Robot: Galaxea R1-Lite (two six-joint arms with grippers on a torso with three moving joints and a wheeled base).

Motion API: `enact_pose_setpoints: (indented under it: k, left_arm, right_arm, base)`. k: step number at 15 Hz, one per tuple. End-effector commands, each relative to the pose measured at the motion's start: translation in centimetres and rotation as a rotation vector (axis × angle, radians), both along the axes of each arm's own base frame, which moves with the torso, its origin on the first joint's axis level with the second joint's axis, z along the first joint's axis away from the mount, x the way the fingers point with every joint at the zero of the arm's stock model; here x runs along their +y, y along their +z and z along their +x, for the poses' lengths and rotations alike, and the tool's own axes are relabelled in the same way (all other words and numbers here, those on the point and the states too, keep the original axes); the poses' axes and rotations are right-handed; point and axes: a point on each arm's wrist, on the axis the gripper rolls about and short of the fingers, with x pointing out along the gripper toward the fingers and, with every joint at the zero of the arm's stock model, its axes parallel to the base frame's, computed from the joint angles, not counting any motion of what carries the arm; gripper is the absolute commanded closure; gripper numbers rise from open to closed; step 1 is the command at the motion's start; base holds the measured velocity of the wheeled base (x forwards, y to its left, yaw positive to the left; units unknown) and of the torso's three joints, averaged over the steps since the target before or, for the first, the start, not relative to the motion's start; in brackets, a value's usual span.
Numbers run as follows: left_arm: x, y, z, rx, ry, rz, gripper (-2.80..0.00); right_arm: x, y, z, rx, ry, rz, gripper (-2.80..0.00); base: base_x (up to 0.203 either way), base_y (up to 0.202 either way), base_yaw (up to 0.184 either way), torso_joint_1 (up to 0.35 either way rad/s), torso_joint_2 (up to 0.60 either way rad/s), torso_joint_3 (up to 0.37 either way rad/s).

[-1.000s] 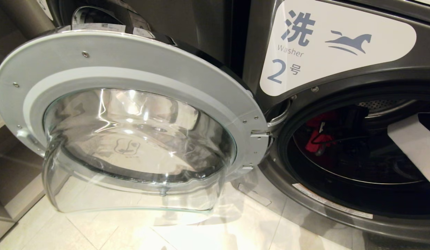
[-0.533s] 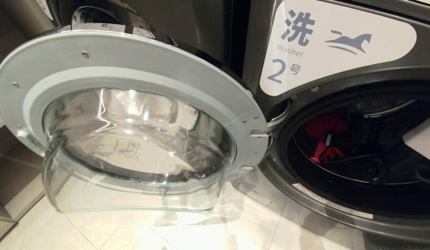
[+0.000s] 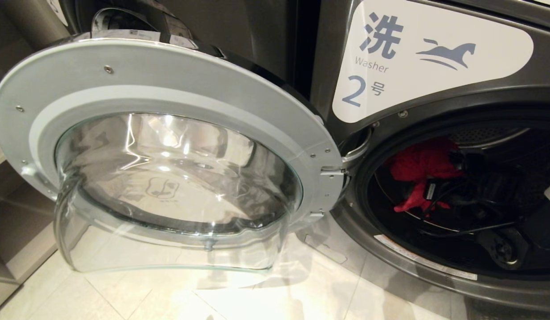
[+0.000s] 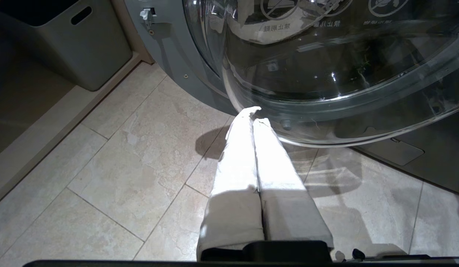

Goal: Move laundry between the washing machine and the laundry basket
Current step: Pick a cloth and place it into the basket

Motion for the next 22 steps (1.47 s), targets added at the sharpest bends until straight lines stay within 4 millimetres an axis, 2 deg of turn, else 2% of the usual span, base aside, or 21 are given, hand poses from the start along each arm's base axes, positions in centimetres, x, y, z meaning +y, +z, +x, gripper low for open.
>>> enact_pose_setpoints:
  k: [1,5,8,13,17,22]
  left_arm:
    - [0.0,-1.1,0.3,0.041,0.000,0.000,0.00]
    - [0.0,-1.1,0.3,0.041,0.000,0.000,0.00]
    - [0.0,-1.1,0.3,0.041,0.000,0.000,0.00]
    - [0.0,-1.1,0.3,0.041,0.000,0.000,0.00]
    - [0.0,-1.1,0.3,0.041,0.000,0.000,0.00]
    - [0.0,-1.1,0.3,0.041,0.000,0.000,0.00]
  right_arm:
    - [0.1,1.1,-1.7,-0.029,0.009,-0.001,0.00]
    - [0.4,0.5,-6.2,0.006,0.098,-0.011,0.00]
    - [0.7,1.2,-9.4,-0.044,0.175,-0.023,0.00]
    - [0.9,1.9,-13.2,-0.053,0.208,-0.025,0.00]
    - [1.1,1.4,-17.4,-0.018,0.245,-0.035,0.00]
    - [1.2,3.9,-20.3,-0.149,0.248,-0.065,0.00]
  base:
    - [0.000,0.000,0.000,0.000,0.00,0.000]
    - [0.000,0.000,0.000,0.000,0.00,0.000]
    - [0.000,0.000,0.000,0.000,0.00,0.000]
    - [0.000,0.000,0.000,0.000,0.00,0.000]
    - [0.000,0.000,0.000,0.000,0.00,0.000]
    - [0.000,0.000,0.000,0.000,0.00,0.000]
